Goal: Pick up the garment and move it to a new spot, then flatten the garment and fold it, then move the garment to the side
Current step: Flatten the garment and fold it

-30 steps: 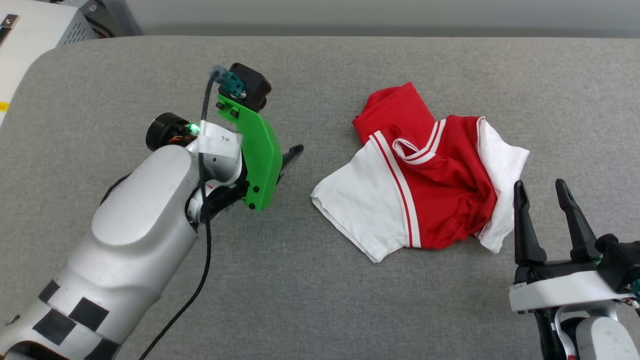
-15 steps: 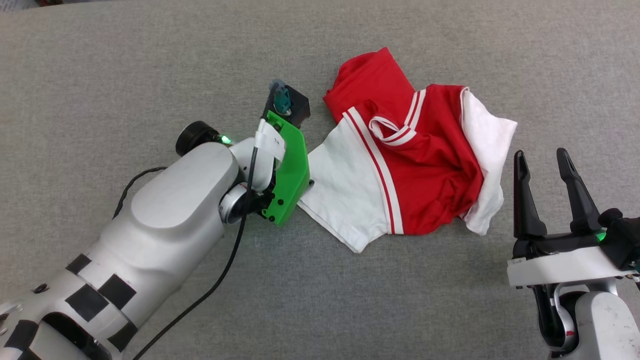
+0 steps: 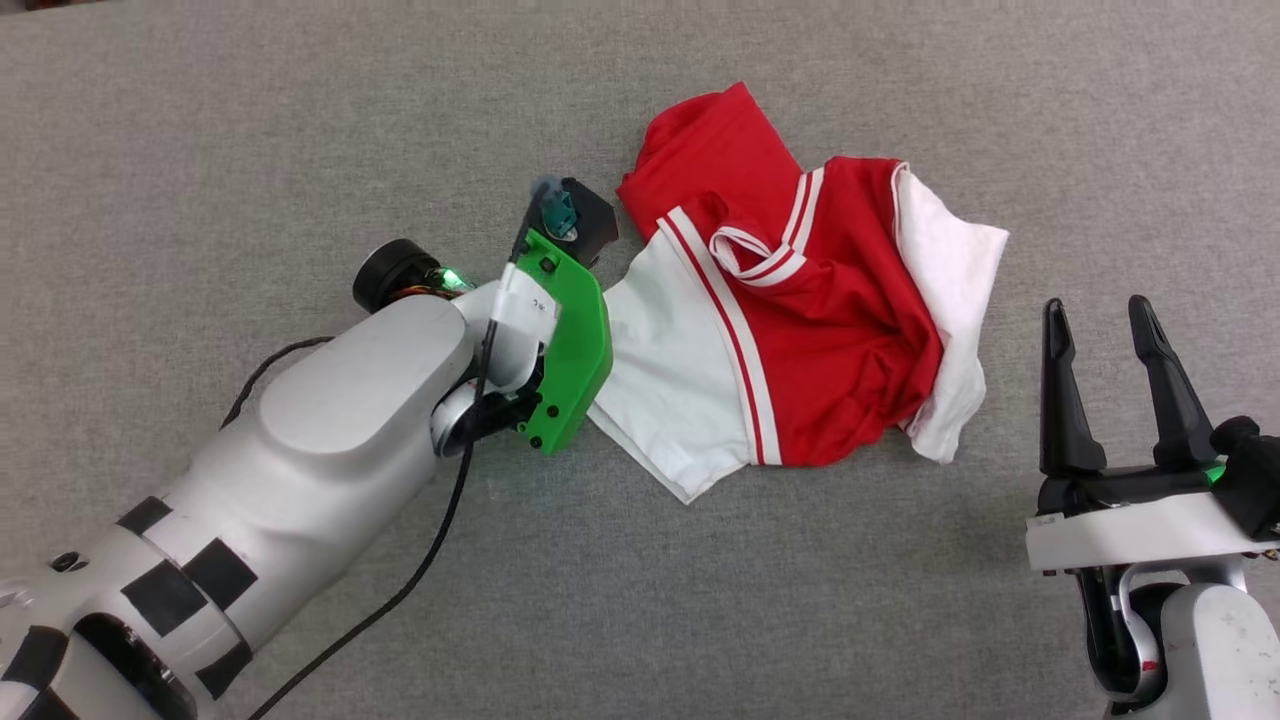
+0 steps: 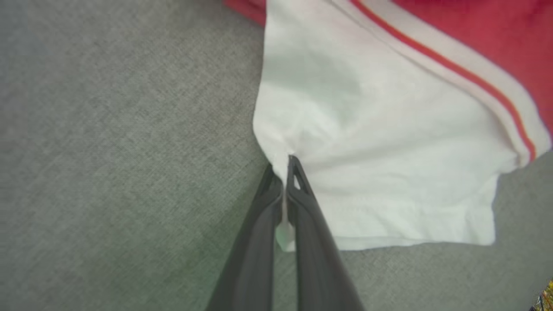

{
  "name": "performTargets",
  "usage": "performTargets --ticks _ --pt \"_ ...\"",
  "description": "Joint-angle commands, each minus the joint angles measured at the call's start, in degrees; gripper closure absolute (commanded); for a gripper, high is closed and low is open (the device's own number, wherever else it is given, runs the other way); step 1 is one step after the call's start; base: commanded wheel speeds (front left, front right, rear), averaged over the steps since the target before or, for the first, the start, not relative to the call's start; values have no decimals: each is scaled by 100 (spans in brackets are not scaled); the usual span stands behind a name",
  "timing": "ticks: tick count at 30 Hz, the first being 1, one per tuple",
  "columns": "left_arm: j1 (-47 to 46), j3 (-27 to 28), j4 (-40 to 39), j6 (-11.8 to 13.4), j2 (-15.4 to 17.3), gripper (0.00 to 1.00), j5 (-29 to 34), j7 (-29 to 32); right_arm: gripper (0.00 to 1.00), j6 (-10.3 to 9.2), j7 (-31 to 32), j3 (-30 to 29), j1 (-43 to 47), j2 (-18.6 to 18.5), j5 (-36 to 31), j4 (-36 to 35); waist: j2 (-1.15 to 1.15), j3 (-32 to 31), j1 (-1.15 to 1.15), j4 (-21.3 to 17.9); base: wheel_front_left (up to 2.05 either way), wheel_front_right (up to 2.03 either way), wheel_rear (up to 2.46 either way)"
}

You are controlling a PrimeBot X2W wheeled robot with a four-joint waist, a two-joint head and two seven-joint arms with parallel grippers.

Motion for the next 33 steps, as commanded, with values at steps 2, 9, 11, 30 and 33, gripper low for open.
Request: performTargets --ticks 2,9,11,30,33 --pt "207 70 -98 -14 181 100 -171 -468 0 -5 -52 -45 97 -8 -39 8 0 -329 0 151 0 0 0" --pt "532 412 -603 23 1082 100 -455 -1136 0 -5 -52 -195 341 -8 -95 7 0 -602 0 391 0 0 0" --pt "689 491 -686 108 1340 100 -535 -1197 0 -5 -52 -221 364 -8 -118 1 0 -614 0 460 0 0 0" --pt "1692 831 292 619 1694 0 -731 -2544 0 -5 -52 -274 207 -8 -421 -24 0 -713 0 546 0 0 0" --pt "1734 1034 223 874 1616 0 -552 -3412 0 -5 -52 -379 107 -8 -572 -111 0 -865 0 613 0 0 0"
